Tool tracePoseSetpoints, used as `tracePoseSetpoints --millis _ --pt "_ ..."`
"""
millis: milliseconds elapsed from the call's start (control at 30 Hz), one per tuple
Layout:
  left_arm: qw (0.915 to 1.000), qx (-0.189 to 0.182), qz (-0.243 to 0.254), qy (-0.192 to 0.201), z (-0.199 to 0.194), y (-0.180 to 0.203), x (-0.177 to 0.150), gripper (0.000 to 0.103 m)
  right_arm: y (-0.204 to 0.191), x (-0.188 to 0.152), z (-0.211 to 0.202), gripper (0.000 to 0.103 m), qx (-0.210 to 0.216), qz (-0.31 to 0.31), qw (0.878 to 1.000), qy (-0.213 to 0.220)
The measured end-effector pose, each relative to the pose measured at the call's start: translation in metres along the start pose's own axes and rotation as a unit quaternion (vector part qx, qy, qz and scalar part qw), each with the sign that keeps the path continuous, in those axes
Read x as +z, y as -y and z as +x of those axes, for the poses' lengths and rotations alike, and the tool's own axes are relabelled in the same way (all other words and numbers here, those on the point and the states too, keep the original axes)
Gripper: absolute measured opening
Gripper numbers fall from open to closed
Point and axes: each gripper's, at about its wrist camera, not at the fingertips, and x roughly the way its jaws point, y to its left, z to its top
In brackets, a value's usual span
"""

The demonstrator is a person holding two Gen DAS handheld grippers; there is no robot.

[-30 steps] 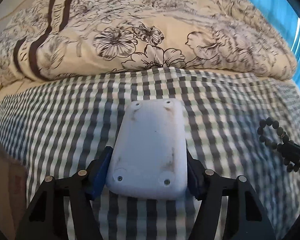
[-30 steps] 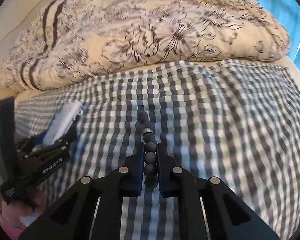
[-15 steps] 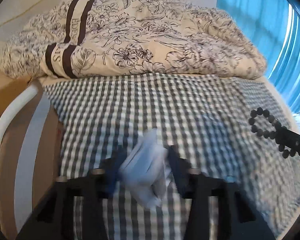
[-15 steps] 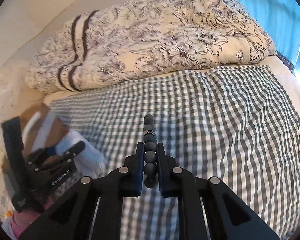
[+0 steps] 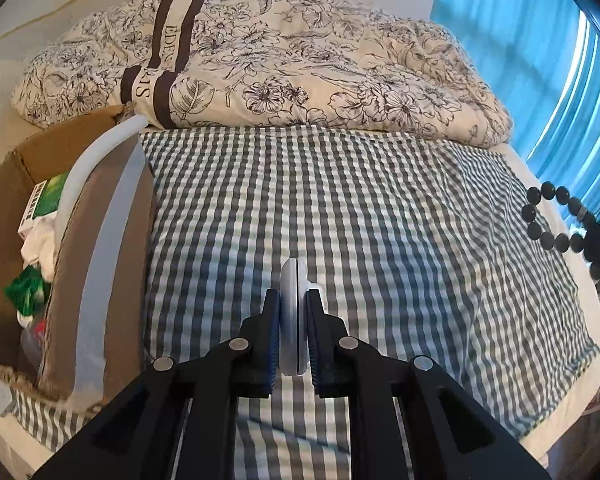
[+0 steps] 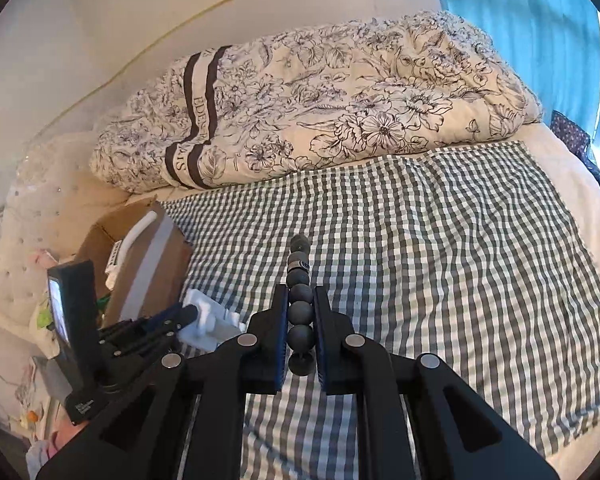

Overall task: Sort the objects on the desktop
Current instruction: 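Carry the white case and bead bracelet into the box and open both tools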

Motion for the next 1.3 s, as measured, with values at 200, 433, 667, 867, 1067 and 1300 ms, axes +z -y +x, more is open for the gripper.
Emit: tracePoseSetpoints --millis 200,433,667,867,1067,1300 --pt "0.9999 0.003 0.000 0.012 -0.024 0.001 -0.007 0.012 -0.009 -0.006 -0.020 0.011 0.008 -0.006 1.000 0.011" --pt "0.9978 0.000 -0.018 0.063 -0.083 -0.012 0.014 0.012 -0.031 -0.004 -0.035 0.011 0.024 -0.025 0.999 0.019" --pt "0.9938 0.023 -0.026 0.106 -0.137 -0.043 0.040 0.012 -0.077 0.003 -0.033 0.011 0.053 -0.050 0.997 0.016" --pt "0.9909 0.045 -0.039 0.120 -0.160 -0.090 0.054 0.012 -0.149 0.016 -0.004 0.011 0.108 -0.079 0.991 -0.004" --pt "0.9891 0.076 -0.056 0.113 -0.152 -0.151 0.060 0.012 -0.224 0.023 0.055 0.011 0.164 -0.097 0.980 -0.051" --pt "0.9883 0.094 -0.095 0.073 -0.105 -0.213 0.049 0.012 -0.277 0.017 0.134 0.012 0.179 -0.109 0.971 -0.116"
